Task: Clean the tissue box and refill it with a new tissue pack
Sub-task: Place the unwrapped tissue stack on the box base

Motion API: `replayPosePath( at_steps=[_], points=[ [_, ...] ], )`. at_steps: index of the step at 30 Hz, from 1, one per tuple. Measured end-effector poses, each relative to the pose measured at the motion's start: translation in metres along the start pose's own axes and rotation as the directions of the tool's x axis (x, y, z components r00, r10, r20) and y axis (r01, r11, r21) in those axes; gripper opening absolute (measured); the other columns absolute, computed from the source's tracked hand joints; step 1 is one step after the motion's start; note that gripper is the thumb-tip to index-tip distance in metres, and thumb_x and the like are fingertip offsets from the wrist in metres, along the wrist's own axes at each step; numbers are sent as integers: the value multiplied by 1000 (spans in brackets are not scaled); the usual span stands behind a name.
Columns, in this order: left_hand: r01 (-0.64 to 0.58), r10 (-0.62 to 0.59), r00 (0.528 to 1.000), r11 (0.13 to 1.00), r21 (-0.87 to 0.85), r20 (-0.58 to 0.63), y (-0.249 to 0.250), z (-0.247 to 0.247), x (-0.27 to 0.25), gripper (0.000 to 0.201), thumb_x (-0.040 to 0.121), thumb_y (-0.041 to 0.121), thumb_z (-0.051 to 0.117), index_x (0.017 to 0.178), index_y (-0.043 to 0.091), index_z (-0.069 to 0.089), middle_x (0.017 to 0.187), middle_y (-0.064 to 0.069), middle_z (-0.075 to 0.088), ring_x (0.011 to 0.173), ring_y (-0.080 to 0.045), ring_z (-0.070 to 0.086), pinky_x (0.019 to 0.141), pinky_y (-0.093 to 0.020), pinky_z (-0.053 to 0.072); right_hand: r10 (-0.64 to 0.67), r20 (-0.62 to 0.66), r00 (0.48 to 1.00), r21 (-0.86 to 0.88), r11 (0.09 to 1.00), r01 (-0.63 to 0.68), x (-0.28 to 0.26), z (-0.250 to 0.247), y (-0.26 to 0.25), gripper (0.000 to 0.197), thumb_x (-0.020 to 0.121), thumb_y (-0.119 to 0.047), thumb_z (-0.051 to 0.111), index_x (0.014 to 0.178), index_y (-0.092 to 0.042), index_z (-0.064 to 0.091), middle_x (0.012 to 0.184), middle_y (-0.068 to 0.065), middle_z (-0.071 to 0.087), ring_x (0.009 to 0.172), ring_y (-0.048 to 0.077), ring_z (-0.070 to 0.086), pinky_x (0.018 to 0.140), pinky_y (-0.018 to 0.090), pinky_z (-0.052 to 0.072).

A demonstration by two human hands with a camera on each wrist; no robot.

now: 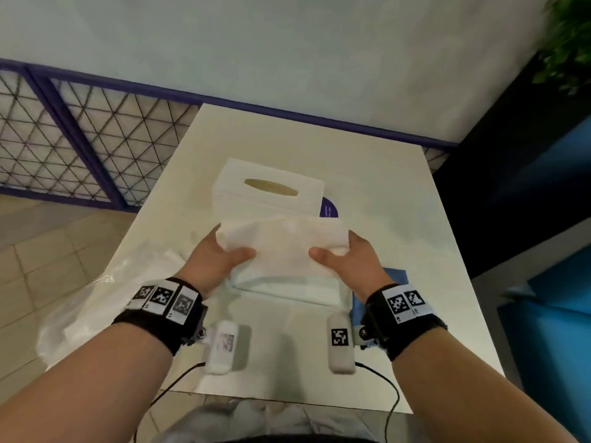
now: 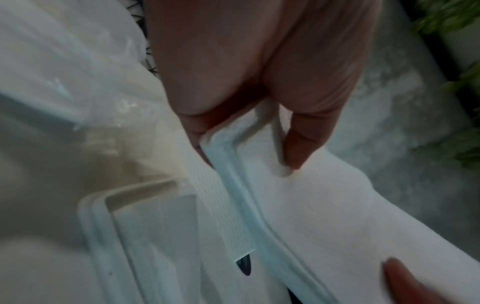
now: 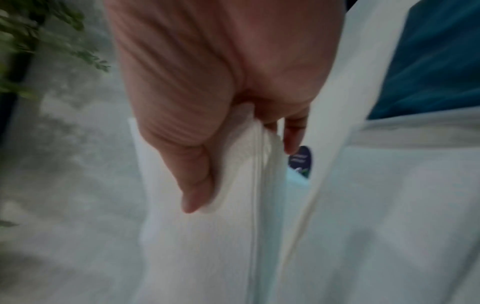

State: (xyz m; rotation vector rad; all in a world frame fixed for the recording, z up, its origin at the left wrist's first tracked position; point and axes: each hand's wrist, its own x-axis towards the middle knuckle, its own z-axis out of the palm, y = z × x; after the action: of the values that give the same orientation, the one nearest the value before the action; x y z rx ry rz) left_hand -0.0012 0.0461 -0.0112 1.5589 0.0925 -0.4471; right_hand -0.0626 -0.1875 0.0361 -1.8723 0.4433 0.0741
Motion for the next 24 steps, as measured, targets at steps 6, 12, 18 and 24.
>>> replayPosePath(
  at_steps=[6,12,18,24],
  points=[
    [-6,6,1000,993,120,1,-14,20,10,54,58,4,71,104,30,60,83,-10,62,68,-18,59,63,-27,50,37,-23,999,-48,998,-38,11,-2,56,55,61,-8,86,96,-35,53,97,-4,64,92,17,63,83,28,53],
    [-47,48,995,999,7,-84,-31,25,11,57,49,-2,56,96,30,53,77,-5,55,62,-14,54,50,-19,46,-6,-85,996,-34,999,3,18,7,67,55,64,3,72,101,-31,49,93,-2,58,80,14,56,65,20,50],
    [-45,51,996,996,71,-78,-39,27,11,62,48,1,55,108,17,51,85,-1,60,75,-13,58,63,-18,52,-1,-78,997,-37,999,-2,20,14,71,53,65,-3,76,95,-36,47,93,-2,54,81,13,54,65,20,48],
    [-54,59,990,998,43,-125,-41,23,12,55,52,1,57,101,27,52,83,-3,59,74,-17,58,64,-23,52,7,-85,996,-8,1000,-8,29,18,71,52,65,3,70,82,-40,46,85,-4,50,78,18,52,60,29,50]
  ],
)
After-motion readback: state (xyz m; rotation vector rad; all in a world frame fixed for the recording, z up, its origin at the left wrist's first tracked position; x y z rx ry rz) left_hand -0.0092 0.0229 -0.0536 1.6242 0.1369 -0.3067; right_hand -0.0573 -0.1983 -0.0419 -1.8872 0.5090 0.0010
